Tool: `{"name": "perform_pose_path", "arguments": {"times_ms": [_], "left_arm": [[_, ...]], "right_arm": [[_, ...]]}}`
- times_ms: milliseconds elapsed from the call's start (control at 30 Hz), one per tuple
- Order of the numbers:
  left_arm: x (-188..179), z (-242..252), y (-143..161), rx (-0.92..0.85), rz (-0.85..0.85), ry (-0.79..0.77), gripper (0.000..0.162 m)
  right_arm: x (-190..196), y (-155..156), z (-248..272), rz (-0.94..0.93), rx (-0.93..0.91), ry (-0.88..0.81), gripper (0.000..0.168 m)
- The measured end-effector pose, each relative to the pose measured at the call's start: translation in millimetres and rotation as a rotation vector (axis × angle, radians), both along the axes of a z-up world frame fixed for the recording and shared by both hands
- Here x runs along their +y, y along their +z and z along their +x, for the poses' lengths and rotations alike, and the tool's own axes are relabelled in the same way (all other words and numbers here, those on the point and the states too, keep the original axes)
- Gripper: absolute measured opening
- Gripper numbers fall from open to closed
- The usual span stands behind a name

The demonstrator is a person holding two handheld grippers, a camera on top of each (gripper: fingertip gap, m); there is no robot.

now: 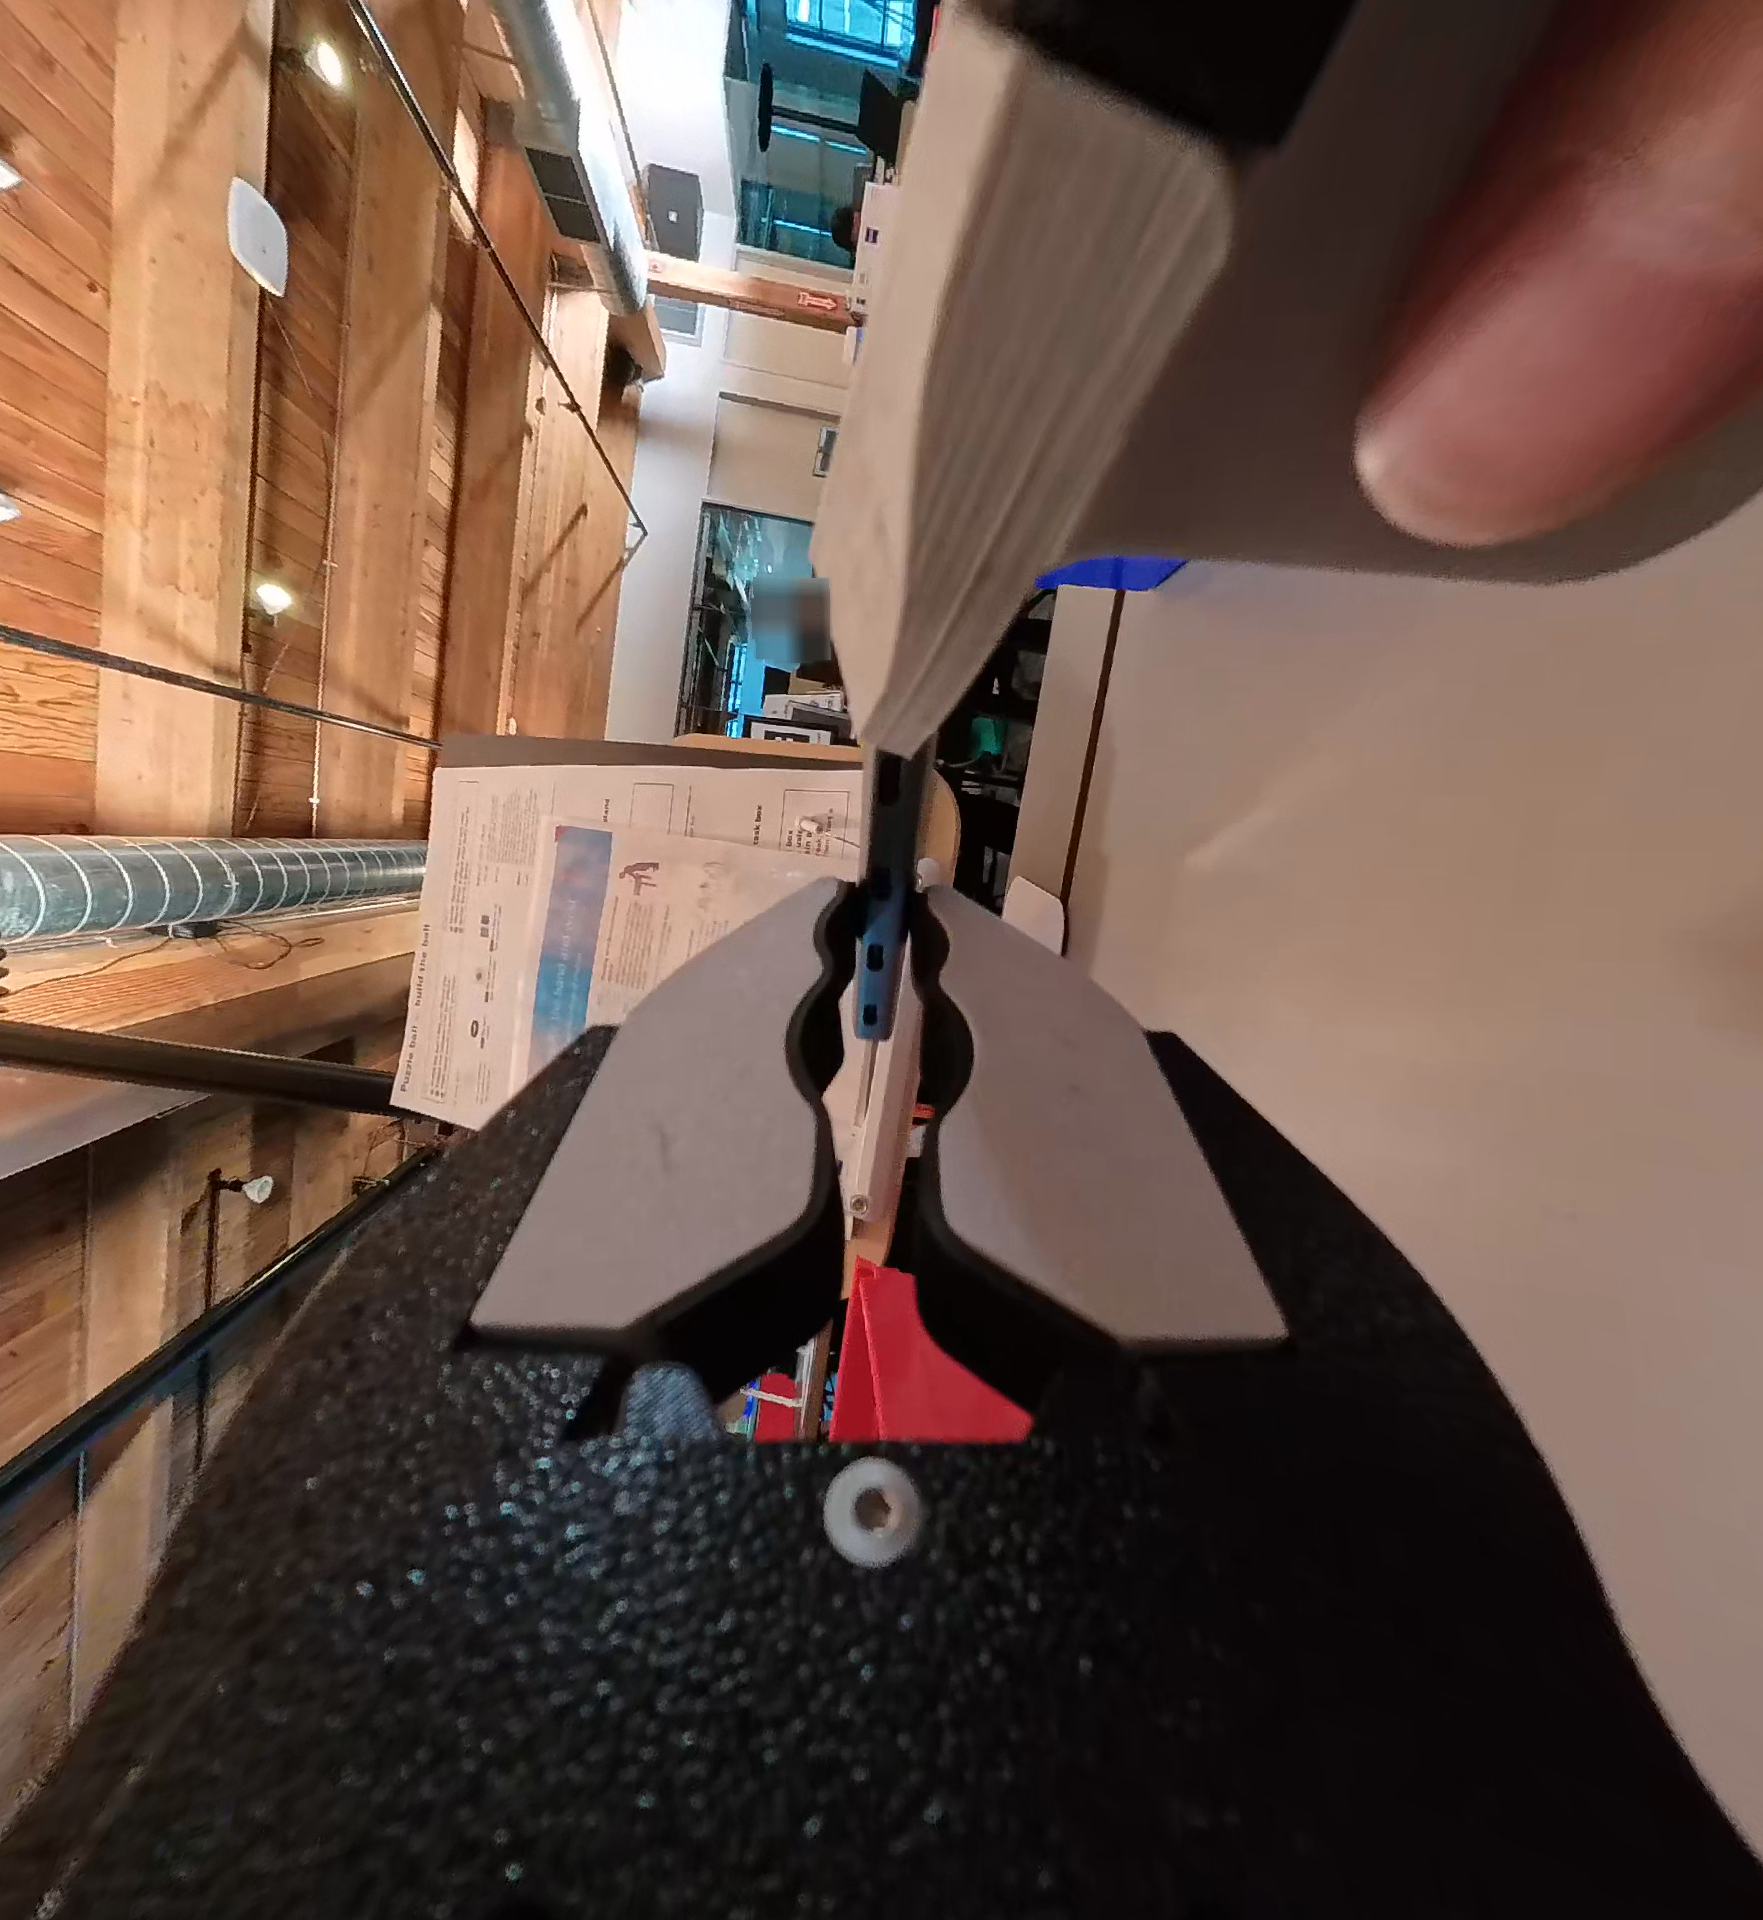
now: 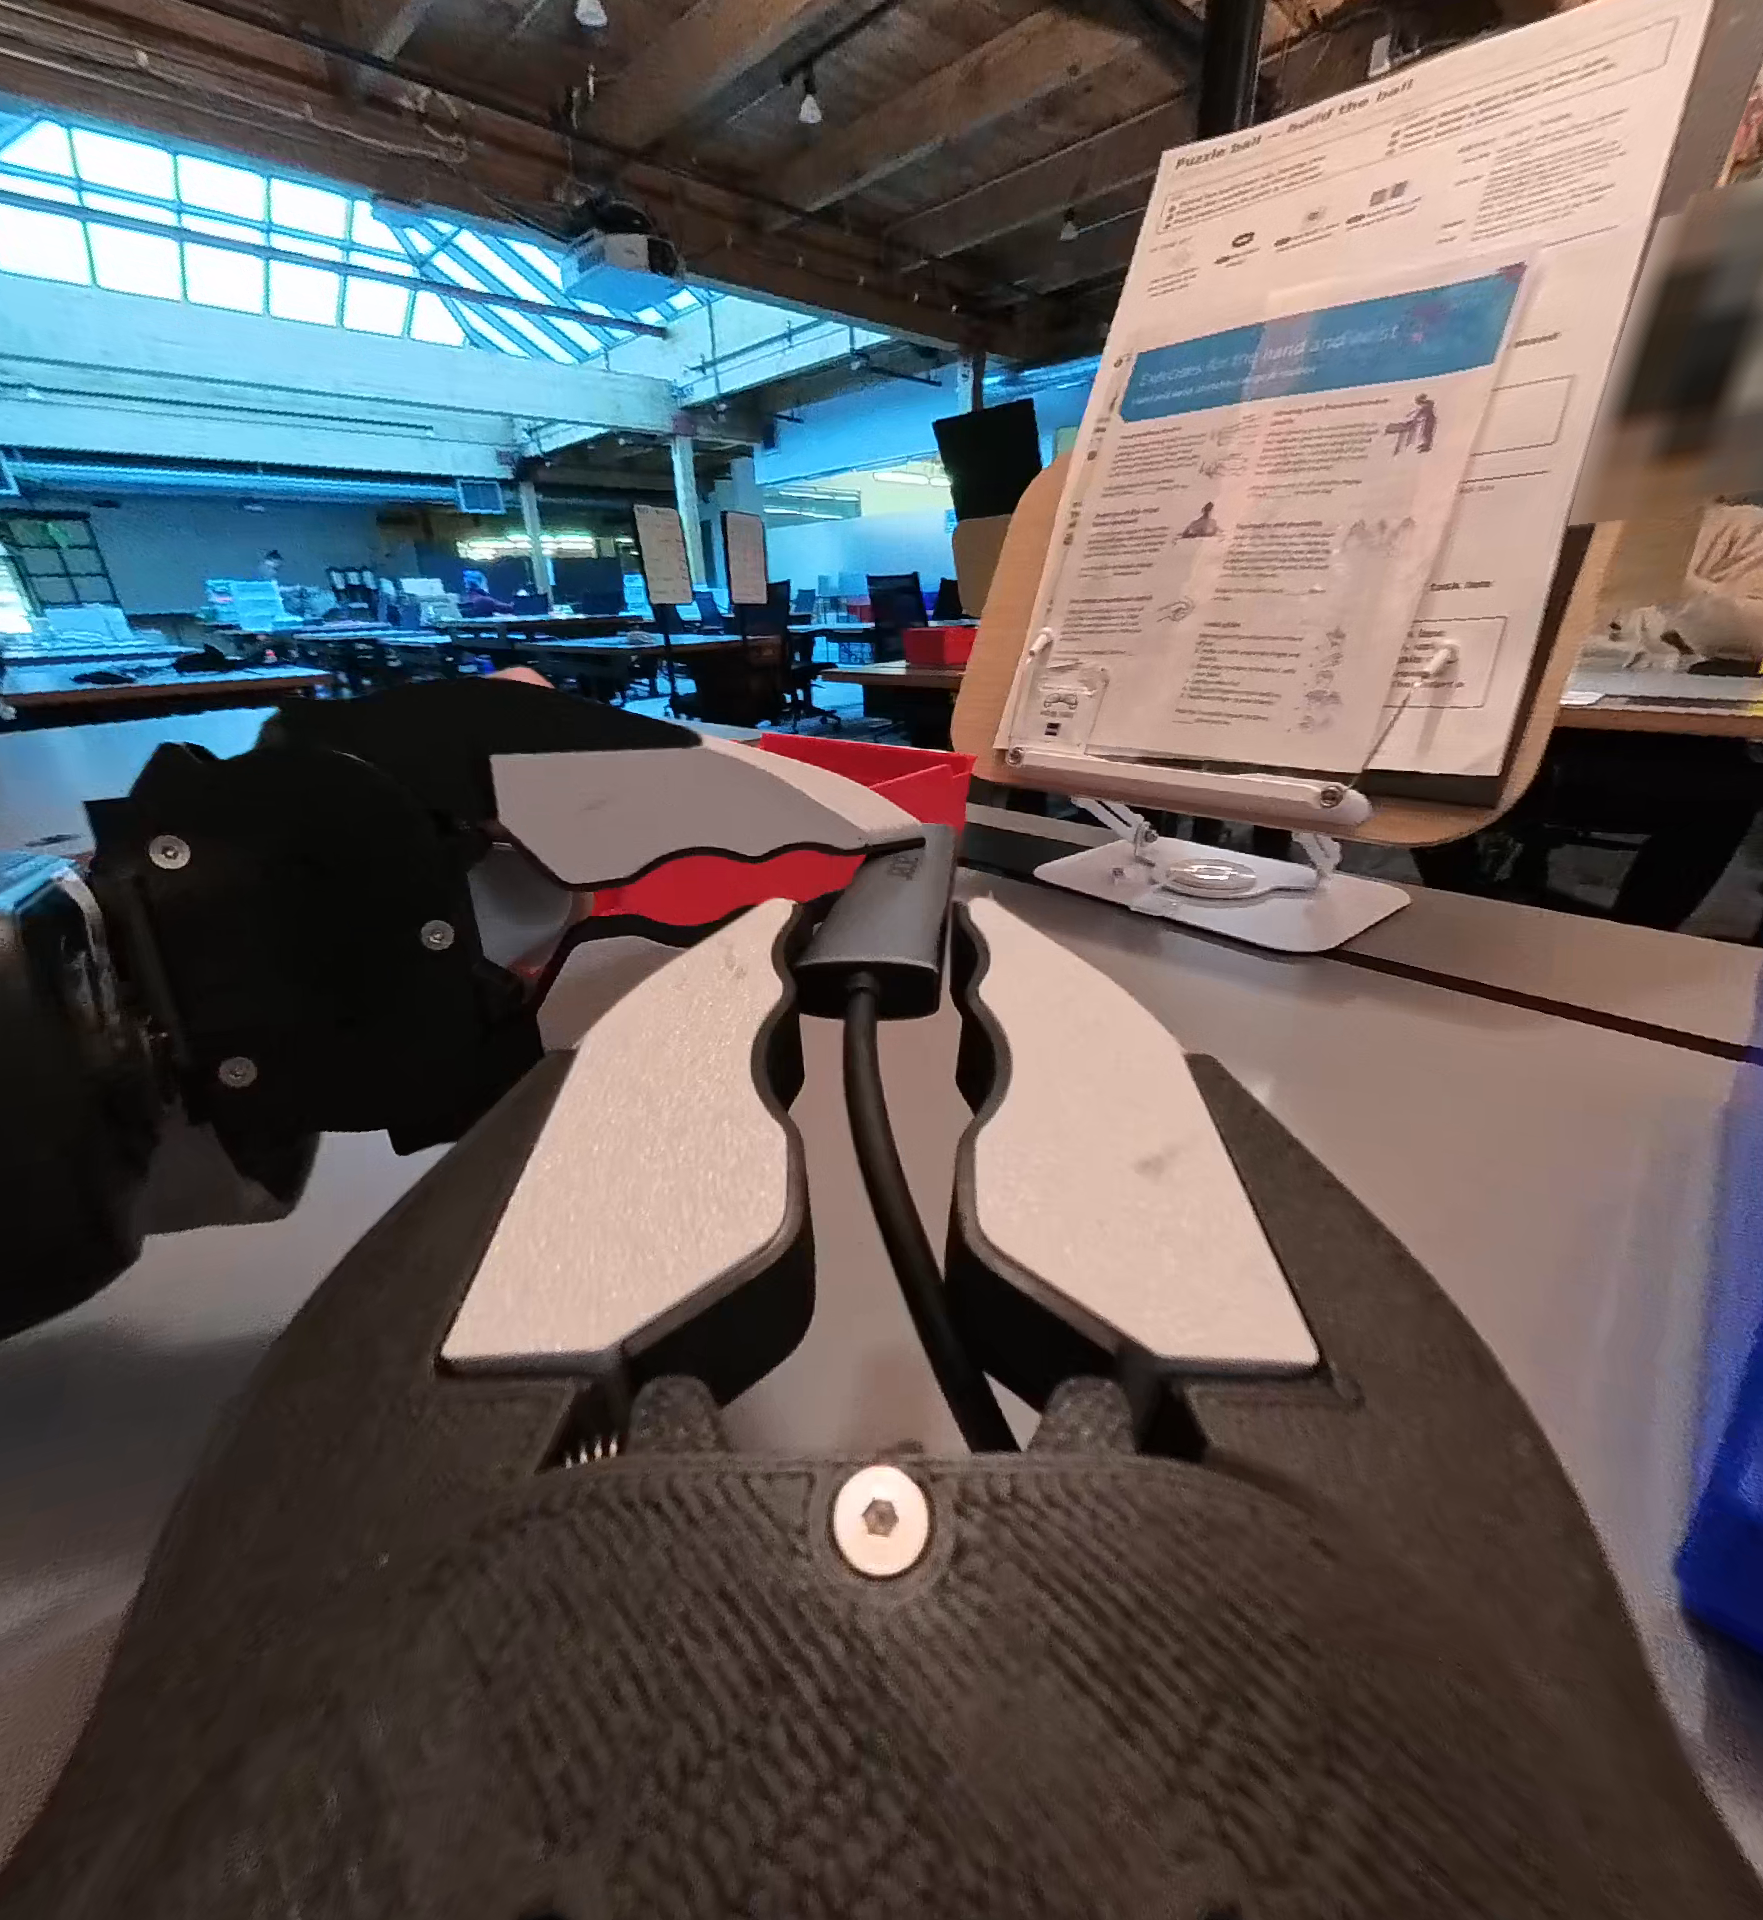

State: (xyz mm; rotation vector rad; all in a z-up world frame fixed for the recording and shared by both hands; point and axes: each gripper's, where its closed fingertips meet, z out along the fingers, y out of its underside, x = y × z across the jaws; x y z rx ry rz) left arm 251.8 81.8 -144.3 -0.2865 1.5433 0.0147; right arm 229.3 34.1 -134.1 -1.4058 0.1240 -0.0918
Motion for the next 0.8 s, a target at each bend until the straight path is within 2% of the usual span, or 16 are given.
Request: {"name": "perform_pose_path", "arguments": {"times_ms": [200,367,467,633,800], "left_arm": [[-0.2,4.5,-5.7,0.034,0.005,0.004,0.009],[-1.1,7.7,-10.7,0.046,-0.024,-0.005,0.009],[-1.6,8.6,-18.8,0.08,-0.129,-0.024,0.011],[-9.2,4.4,-28.0,0.154,-0.402,-0.103,0.031],[2.2,6.2,-34.9,0.237,-0.553,-0.089,0.047]], "right_arm": [[-1.9,-3.7,8.1,-0.016,-0.069,-0.087,0.03],[-1.4,-7.3,6.5,-0.041,-0.123,-0.09,0.024],[-1.7,-12.9,8.2,-0.046,-0.08,-0.085,0.024],[-18.0,-17.5,21.7,-0.019,-0.036,-0.115,0.024],[-30.1,-20.7,41.8,-0.002,-0.025,-0.151,0.024]]}}
